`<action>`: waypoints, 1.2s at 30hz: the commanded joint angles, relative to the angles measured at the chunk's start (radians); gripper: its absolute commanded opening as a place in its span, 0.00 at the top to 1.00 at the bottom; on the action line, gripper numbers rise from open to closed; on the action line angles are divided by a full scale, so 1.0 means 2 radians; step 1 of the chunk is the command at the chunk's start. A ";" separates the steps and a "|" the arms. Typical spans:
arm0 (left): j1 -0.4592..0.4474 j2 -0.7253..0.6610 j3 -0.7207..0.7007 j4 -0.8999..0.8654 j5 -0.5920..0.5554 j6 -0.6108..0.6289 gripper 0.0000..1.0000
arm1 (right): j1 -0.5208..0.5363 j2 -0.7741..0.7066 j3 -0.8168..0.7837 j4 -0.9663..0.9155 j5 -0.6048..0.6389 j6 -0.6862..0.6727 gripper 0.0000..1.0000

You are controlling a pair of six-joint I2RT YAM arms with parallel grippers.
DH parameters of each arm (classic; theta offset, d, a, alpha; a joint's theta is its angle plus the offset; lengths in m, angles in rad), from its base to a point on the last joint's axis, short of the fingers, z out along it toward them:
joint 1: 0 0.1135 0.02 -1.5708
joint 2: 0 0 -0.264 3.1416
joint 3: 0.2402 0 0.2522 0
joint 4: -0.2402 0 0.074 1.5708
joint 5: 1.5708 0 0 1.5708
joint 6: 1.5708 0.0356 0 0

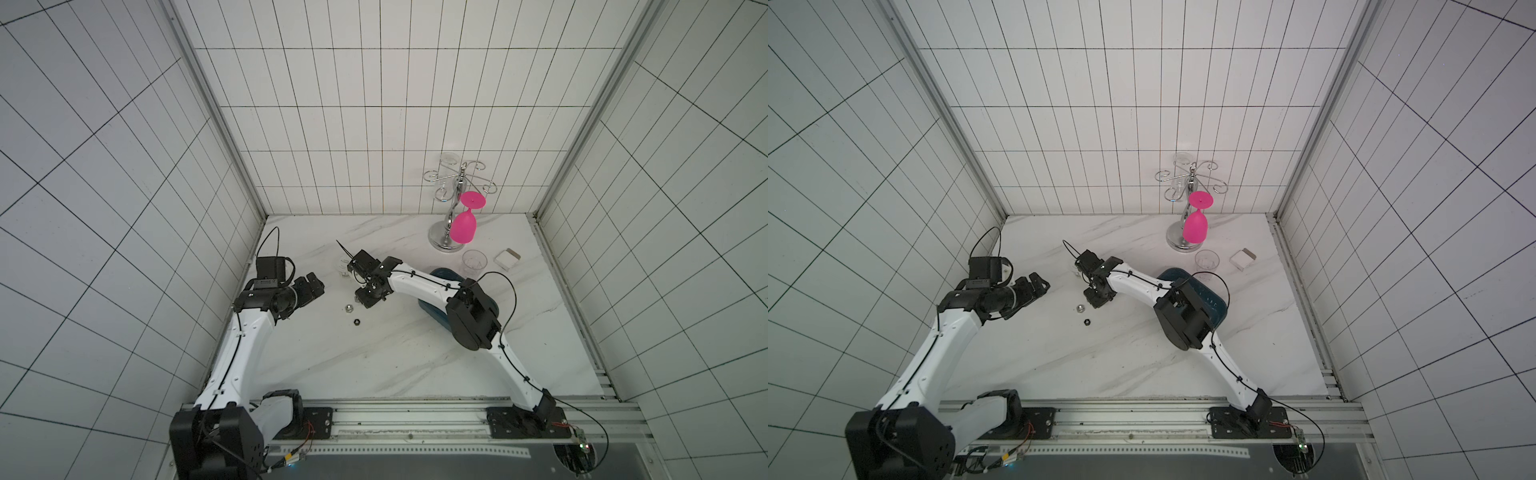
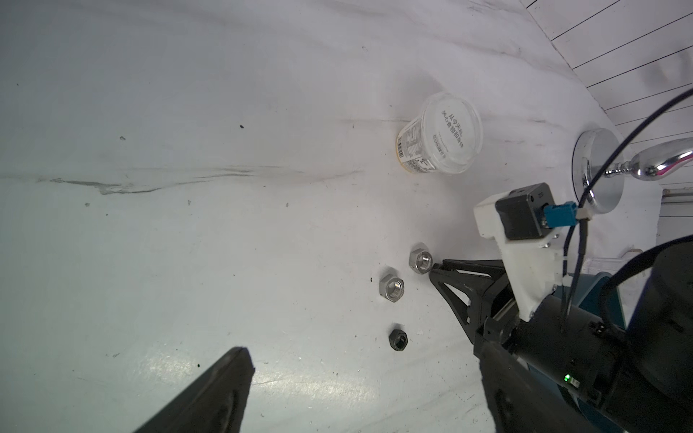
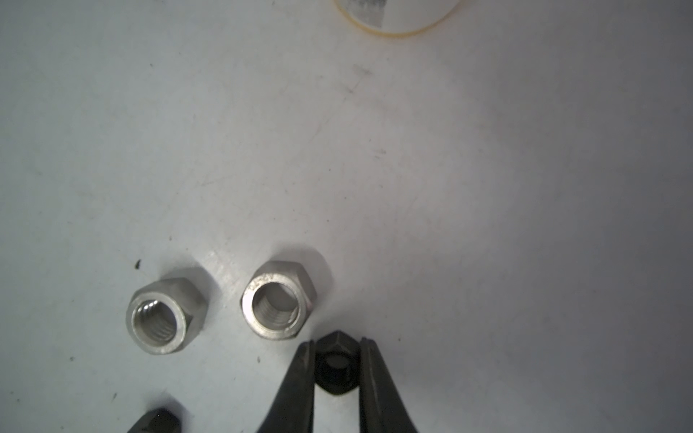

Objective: Put the nuts on the desktop into the storage box
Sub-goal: Pick up the nut from the center of the board, then place the nut in the storage box.

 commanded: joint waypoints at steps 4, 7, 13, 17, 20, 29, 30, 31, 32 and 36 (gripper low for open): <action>-0.030 -0.009 0.000 0.026 0.036 -0.008 0.02 | -0.001 -0.102 -0.076 0.036 0.020 0.028 0.82; -0.078 -0.009 0.001 0.046 0.015 -0.021 0.02 | -0.013 -0.174 -0.151 0.068 0.028 0.048 0.82; -0.135 0.015 0.000 0.094 0.016 -0.057 0.02 | -0.063 -0.300 -0.291 0.079 0.054 0.076 0.82; -0.188 0.032 0.005 0.120 0.004 -0.064 0.02 | -0.112 -0.371 -0.378 0.072 0.075 0.098 0.81; -0.216 0.049 0.011 0.131 -0.006 -0.066 0.02 | -0.164 -0.408 -0.430 0.056 0.079 0.124 0.81; -0.237 0.092 0.029 0.162 -0.012 -0.094 0.02 | -0.254 -0.424 -0.502 0.024 0.119 0.154 0.79; -0.237 0.095 0.032 0.161 -0.013 -0.093 0.02 | -0.260 -0.421 -0.504 0.024 0.121 0.154 0.77; -0.238 0.096 0.035 0.159 -0.013 -0.092 0.02 | -0.264 -0.418 -0.505 0.024 0.120 0.153 0.76; -0.238 0.097 0.037 0.159 -0.014 -0.091 0.02 | -0.267 -0.415 -0.506 0.024 0.120 0.152 0.74; -0.238 0.099 0.044 0.150 -0.019 -0.086 0.02 | -0.273 -0.413 -0.508 0.028 0.118 0.149 0.63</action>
